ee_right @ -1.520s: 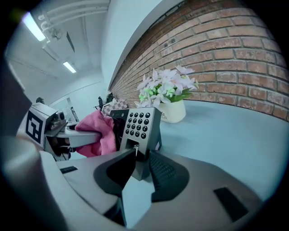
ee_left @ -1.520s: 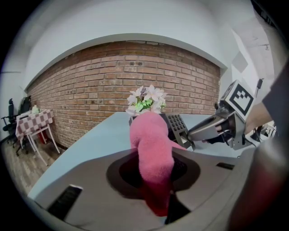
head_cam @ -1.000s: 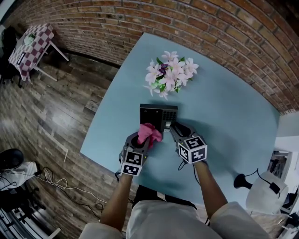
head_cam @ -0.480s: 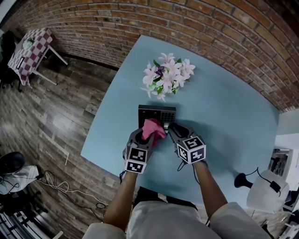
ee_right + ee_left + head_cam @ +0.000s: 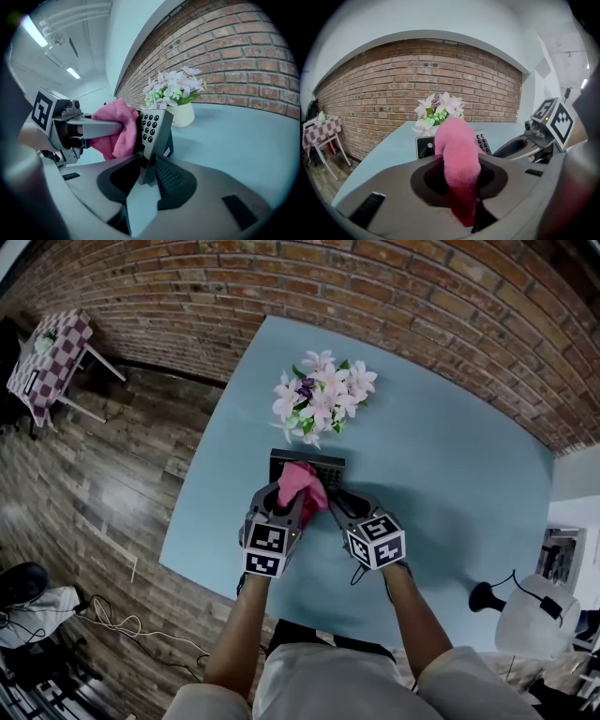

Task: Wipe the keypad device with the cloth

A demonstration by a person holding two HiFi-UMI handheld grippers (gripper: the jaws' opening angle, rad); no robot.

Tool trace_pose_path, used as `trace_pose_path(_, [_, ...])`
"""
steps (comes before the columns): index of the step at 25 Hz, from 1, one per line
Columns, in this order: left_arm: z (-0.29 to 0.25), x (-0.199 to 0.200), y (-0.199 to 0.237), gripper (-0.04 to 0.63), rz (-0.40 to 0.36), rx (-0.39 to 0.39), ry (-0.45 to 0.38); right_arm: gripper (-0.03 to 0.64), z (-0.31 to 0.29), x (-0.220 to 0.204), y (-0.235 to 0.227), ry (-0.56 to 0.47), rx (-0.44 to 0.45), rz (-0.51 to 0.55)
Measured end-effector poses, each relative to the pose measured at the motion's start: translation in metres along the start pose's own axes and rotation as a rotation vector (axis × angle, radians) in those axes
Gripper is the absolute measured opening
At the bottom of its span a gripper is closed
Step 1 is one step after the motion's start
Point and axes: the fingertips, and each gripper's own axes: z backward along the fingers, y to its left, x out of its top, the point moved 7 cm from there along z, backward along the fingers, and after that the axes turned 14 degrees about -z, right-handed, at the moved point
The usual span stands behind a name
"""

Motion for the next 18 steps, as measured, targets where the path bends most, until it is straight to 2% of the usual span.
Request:
trace_pose_path(6, [-0.005, 0.023, 0.008, 0.127, -0.001, -0.005, -0.052, 0.127, -0.001, 0.0, 0.001, 0.01, -0.011, 0.006])
trace_pose_path(11, [-0.017, 0.04, 0.005, 0.127, -0.029, -0.039, -0.08, 0.127, -0.001, 0.001, -0.001, 0.038, -0.001, -0.058])
trace_pose_path(15, [-0.02, 0.038, -0.008, 0.127, -0.062, -0.073, -0.064, 0.112, 0.001, -0.005, 0.001, 0.091, -0.026, -0.017])
trace_pose_path(18, [-0.02, 0.031, -0.015, 0.127, -0.068, -0.086, -0.047, 0.112, 0.008, -0.009, 0.002, 0.09, -0.028, -0.03])
